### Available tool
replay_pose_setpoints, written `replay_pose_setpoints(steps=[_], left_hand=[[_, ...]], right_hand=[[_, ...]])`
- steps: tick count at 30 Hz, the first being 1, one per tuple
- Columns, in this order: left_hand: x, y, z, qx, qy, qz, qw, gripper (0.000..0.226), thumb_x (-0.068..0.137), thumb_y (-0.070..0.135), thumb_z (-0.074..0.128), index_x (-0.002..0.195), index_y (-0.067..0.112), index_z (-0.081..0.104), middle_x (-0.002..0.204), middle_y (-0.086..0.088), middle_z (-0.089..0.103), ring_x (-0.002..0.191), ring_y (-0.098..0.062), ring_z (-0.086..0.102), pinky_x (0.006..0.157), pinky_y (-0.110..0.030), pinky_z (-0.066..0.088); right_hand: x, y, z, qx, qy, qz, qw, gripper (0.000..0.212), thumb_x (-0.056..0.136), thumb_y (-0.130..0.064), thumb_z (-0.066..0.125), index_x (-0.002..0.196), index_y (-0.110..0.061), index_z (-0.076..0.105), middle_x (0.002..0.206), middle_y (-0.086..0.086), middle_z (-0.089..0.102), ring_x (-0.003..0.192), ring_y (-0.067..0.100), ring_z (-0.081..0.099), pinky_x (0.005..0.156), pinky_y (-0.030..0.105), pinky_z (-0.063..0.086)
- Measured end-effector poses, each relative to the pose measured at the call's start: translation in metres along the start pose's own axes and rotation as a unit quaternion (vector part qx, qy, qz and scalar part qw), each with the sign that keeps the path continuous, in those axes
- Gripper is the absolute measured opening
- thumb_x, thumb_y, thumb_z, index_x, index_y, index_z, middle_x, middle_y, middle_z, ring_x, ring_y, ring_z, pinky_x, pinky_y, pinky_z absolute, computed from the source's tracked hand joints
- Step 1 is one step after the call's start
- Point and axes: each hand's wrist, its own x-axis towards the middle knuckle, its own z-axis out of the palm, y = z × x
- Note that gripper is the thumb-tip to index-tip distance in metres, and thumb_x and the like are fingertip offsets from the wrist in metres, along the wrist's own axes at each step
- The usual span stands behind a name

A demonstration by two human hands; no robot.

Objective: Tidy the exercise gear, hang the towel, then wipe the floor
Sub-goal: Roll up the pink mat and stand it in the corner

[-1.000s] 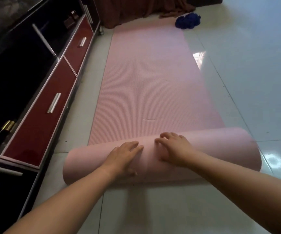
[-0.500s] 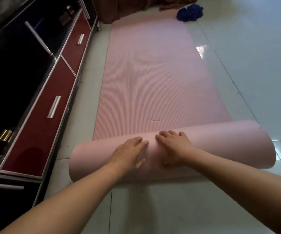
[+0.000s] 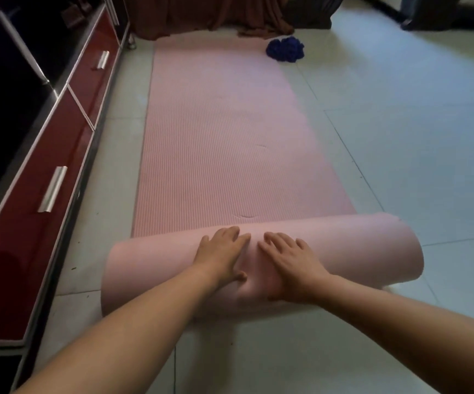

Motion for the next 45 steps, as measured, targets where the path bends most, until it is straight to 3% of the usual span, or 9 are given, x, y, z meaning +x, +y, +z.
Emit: replay_pose_setpoints(steps=[3, 6, 11, 18, 24, 28, 32, 40, 45], left_hand=[[0.001, 0.0, 0.0, -0.013, -0.011, 0.008, 1.0, 0.084, 0.077, 0.047, 0.067, 0.145, 0.026, 0.02, 0.151, -0.003, 0.019, 0.138, -0.024, 0.02, 0.107, -0.045, 0.028], [0.002, 0.0, 0.0, -0.015, -0.022, 0.016, 1.0, 0.082, 0.078, 0.046, 0.066, 0.144, 0.026, 0.022, 0.151, -0.004, 0.019, 0.138, -0.025, 0.02, 0.107, -0.046, 0.028], [0.011, -0.008, -0.005, -0.03, -0.012, 0.027, 0.999, 0.08, 0.077, 0.049, 0.066, 0.144, 0.028, 0.025, 0.152, -0.001, 0.021, 0.138, -0.023, 0.022, 0.108, -0.043, 0.029], [0.014, -0.027, -0.025, -0.093, 0.083, -0.018, 0.992, 0.05, 0.088, 0.044, 0.054, 0.133, 0.023, 0.047, 0.139, 0.0, 0.044, 0.123, -0.021, 0.045, 0.1, -0.037, 0.04], [0.016, -0.026, -0.044, -0.03, 0.092, -0.04, 0.994, 0.078, 0.073, 0.062, 0.062, 0.139, 0.027, 0.038, 0.144, 0.003, 0.036, 0.13, -0.018, 0.036, 0.107, -0.034, 0.033], [0.03, -0.021, -0.054, 0.022, 0.053, -0.075, 0.996, 0.089, 0.069, 0.056, 0.07, 0.143, 0.029, 0.028, 0.15, 0.0, 0.027, 0.137, -0.019, 0.027, 0.109, -0.034, 0.029], [0.05, -0.024, -0.063, 0.037, 0.028, -0.097, 0.994, 0.085, 0.076, 0.048, 0.068, 0.146, 0.028, 0.023, 0.152, -0.001, 0.024, 0.138, -0.019, 0.023, 0.11, -0.033, 0.03], [0.086, -0.039, -0.074, 0.058, 0.013, -0.102, 0.993, 0.077, 0.082, 0.041, 0.064, 0.145, 0.025, 0.023, 0.151, -0.002, 0.025, 0.136, -0.022, 0.027, 0.103, -0.032, 0.034], [0.094, -0.05, -0.067, 0.032, 0.06, -0.088, 0.994, 0.063, 0.088, 0.036, 0.058, 0.144, 0.029, 0.028, 0.15, -0.001, 0.029, 0.135, -0.021, 0.03, 0.102, -0.032, 0.036]], right_hand=[[-0.003, -0.009, 0.006, -0.03, -0.049, 0.013, 0.998, 0.117, 0.07, -0.058, 0.068, 0.148, -0.014, -0.007, 0.156, 0.01, -0.008, 0.143, 0.03, -0.002, 0.113, 0.051, 0.012], [-0.007, -0.011, 0.013, -0.058, -0.04, 0.003, 0.998, 0.11, 0.076, -0.05, 0.065, 0.147, -0.01, -0.009, 0.156, 0.013, -0.008, 0.142, 0.033, -0.002, 0.11, 0.052, 0.014], [0.001, 0.002, 0.013, -0.033, -0.028, -0.018, 0.999, 0.101, 0.078, -0.049, 0.061, 0.148, -0.013, -0.002, 0.156, 0.01, -0.003, 0.142, 0.029, 0.002, 0.11, 0.05, 0.015], [0.031, 0.032, -0.031, 0.011, 0.041, -0.054, 0.998, 0.081, 0.078, -0.048, 0.06, 0.143, -0.019, 0.022, 0.15, 0.004, 0.022, 0.134, 0.024, 0.024, 0.104, 0.037, 0.029], [0.07, 0.062, -0.053, 0.079, 0.093, -0.05, 0.991, 0.061, 0.08, -0.05, 0.06, 0.132, -0.024, 0.042, 0.141, 0.0, 0.038, 0.127, 0.024, 0.037, 0.099, 0.037, 0.037], [0.094, 0.077, -0.054, 0.171, 0.129, 0.005, 0.977, 0.053, 0.081, -0.048, 0.061, 0.125, -0.021, 0.052, 0.134, 0.001, 0.046, 0.122, 0.024, 0.043, 0.099, 0.036, 0.036], [0.104, 0.076, -0.048, 0.167, 0.184, -0.013, 0.969, 0.037, 0.089, -0.038, 0.051, 0.118, -0.016, 0.056, 0.128, 0.005, 0.05, 0.117, 0.026, 0.045, 0.096, 0.038, 0.034], [0.112, 0.079, -0.032, 0.077, 0.165, -0.061, 0.981, 0.083, 0.078, -0.056, 0.059, 0.14, -0.012, 0.026, 0.147, 0.01, 0.024, 0.134, 0.03, 0.021, 0.11, 0.048, 0.016], [0.127, 0.083, -0.033, 0.068, 0.175, -0.044, 0.981, 0.08, 0.08, -0.056, 0.057, 0.14, -0.014, 0.027, 0.147, 0.009, 0.024, 0.134, 0.03, 0.021, 0.109, 0.049, 0.016]])
